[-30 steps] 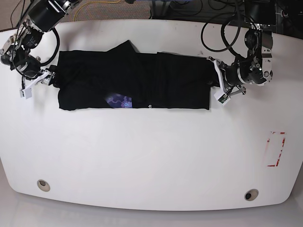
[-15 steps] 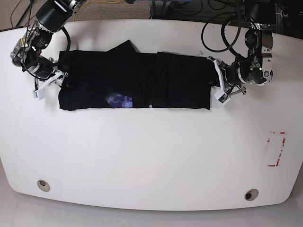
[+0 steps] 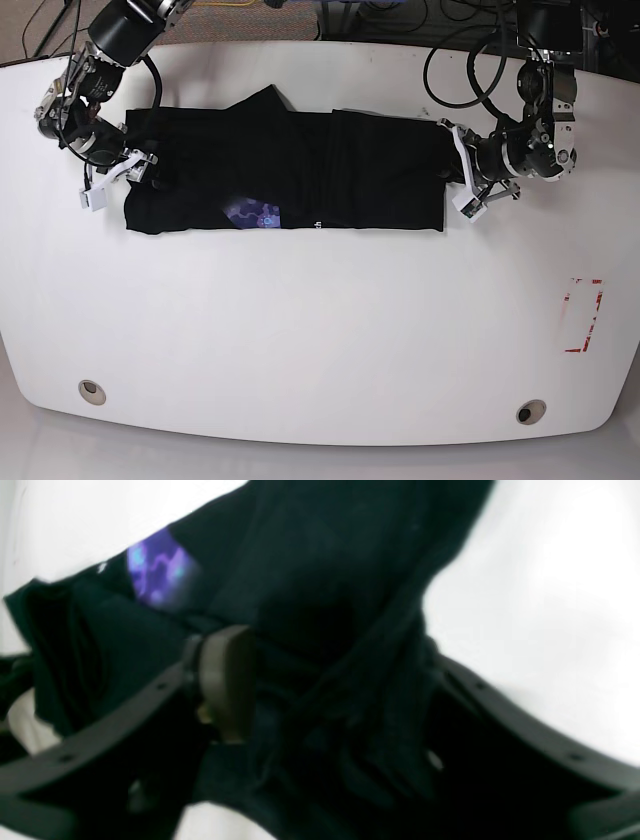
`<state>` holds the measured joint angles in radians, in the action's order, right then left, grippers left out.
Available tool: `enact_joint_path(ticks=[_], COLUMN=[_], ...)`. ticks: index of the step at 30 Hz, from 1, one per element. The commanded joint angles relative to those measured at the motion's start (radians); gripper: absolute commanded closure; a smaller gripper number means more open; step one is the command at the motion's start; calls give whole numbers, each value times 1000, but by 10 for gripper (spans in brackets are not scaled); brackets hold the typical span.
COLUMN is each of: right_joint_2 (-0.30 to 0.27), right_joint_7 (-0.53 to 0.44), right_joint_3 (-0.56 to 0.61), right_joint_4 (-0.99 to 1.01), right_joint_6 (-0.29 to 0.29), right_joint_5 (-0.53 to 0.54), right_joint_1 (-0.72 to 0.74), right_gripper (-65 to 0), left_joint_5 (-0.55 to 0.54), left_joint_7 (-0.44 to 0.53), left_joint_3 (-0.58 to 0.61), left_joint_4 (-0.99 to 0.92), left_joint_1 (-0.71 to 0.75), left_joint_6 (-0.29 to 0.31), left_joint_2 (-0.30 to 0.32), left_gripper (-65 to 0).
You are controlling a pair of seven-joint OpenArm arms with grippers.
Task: Layout the t-shirt on the table in an organized manner, then fold the t-shirt properly
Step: 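Regrasp the strip ends with both grippers and pull them apart, then fold the end held by the right gripper over toward the left gripper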
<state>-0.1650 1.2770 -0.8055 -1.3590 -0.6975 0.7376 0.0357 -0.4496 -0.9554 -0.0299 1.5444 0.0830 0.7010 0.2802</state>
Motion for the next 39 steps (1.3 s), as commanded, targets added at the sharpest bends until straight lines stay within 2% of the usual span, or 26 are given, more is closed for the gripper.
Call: enact_joint_path(ticks=[1,6,8,12,17,22,29,33,37,39], right_joint_2=[-9,-11,-12,-12,2,61,77,127,138,147], right_joint_7=[-4,-20,-21,-15,71,119,115,115,112,95], right_joint_3=[1,2,2,2,-1,11,196,271,351,386], right_joint_4=[-10,-10,-12,-70,-284,-468,-644,-667,-667,-667], right_joint_6=[-1,-1,-1,-1,-1,-1,-1,-1,-1,-1], right_joint_5=[1,1,1,1,7,9,9,9,9,9], right_joint_1=[10,11,17,13,-10,-43,-90,-98,-99,-99], right_gripper=[-268,-87,-49,-44,-43,-43,-43,-43,-43,-43], left_joint_5=[48,50,50,50,51,51,53,53,51,50], left_joint_7=[-57,-57,-57,-57,-60,-60,-60,-66,-80,-80], left_joint_3=[0,2,3,3,3,8,9,9,8,8], left_joint_4=[1,-2,-5,-6,-6,-6,-8,-25,-58,-68], left_joint_1=[5,5,4,1,1,1,-2,-33,-55,-61], left_joint_6=[-3,-3,-3,-3,-3,-3,-3,-3,-54,-62], left_joint_2=[9,9,7,7,6,-11,-25,-62,-78,-80], left_gripper=[-47,-47,-47,-47,-47,-47,-47,-47,-49,-49])
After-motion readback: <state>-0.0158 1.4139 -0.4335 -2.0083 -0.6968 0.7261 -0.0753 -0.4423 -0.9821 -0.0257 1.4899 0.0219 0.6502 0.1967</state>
